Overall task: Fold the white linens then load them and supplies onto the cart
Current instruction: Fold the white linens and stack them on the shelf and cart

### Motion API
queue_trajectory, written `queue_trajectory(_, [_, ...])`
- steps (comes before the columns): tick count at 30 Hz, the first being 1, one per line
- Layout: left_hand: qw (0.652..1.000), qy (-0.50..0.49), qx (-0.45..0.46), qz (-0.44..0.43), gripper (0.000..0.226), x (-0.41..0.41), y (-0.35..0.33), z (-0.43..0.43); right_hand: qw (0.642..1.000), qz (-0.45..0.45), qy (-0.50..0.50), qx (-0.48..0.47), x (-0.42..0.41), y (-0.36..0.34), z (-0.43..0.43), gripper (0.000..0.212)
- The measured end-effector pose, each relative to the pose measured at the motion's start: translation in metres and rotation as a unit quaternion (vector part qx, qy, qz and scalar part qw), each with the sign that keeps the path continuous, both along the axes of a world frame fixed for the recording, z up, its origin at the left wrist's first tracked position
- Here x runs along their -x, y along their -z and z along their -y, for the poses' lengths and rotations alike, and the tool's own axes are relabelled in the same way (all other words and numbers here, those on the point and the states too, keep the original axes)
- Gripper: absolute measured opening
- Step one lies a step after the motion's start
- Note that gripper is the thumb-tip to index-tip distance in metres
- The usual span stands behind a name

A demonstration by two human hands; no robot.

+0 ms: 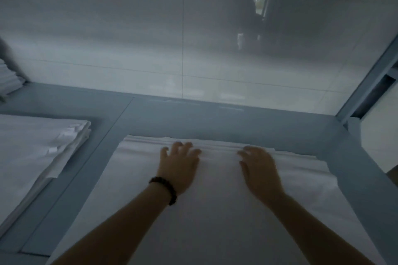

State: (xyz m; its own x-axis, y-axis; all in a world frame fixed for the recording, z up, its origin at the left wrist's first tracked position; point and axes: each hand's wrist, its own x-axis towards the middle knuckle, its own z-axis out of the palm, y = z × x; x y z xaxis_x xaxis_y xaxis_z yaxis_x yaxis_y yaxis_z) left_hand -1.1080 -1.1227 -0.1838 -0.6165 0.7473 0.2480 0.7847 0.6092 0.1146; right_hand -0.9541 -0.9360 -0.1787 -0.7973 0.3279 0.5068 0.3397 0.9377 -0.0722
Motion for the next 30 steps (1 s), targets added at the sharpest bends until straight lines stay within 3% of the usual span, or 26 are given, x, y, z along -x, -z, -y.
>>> queue_trajectory(2, [0.998, 0.017, 0.035, 0.052, 0.042, -0.031, 0.012, -0.012, 0.996, 0.043, -0.066, 0.034, 0.013, 0.013, 0.029, 0.032])
queue_trajectory(4, [0.991, -0.002, 0.075, 0.109, 0.047, -0.044, 0.022, -0.021, 0.987, 0.12, -0.069, 0.087, 0.021, 0.026, 0.044, 0.042])
queue_trajectory(6, [0.986, -0.03, 0.103, 0.131, 0.053, -0.042, 0.029, -0.027, 0.978, 0.181, -0.027, 0.095, 0.024, 0.035, 0.04, 0.049])
queue_trajectory(12, [0.973, -0.106, 0.154, 0.133, 0.073, -0.01, 0.032, -0.014, 0.957, 0.249, 0.1, 0.113, -0.004, 0.033, -0.008, 0.055])
queue_trajectory(17, [0.961, -0.17, 0.164, 0.143, 0.077, 0.023, 0.029, 0.009, 0.928, 0.259, 0.203, 0.176, -0.051, 0.028, -0.059, 0.056])
queue_trajectory(23, [0.949, -0.198, 0.171, 0.178, 0.075, 0.011, 0.016, 0.044, 0.865, 0.273, 0.34, 0.248, -0.111, 0.012, -0.067, 0.059])
queue_trajectory(30, [0.957, -0.103, 0.174, 0.21, 0.074, -0.111, 0.003, 0.09, 0.902, 0.3, 0.215, 0.224, -0.149, 0.003, 0.063, 0.057])
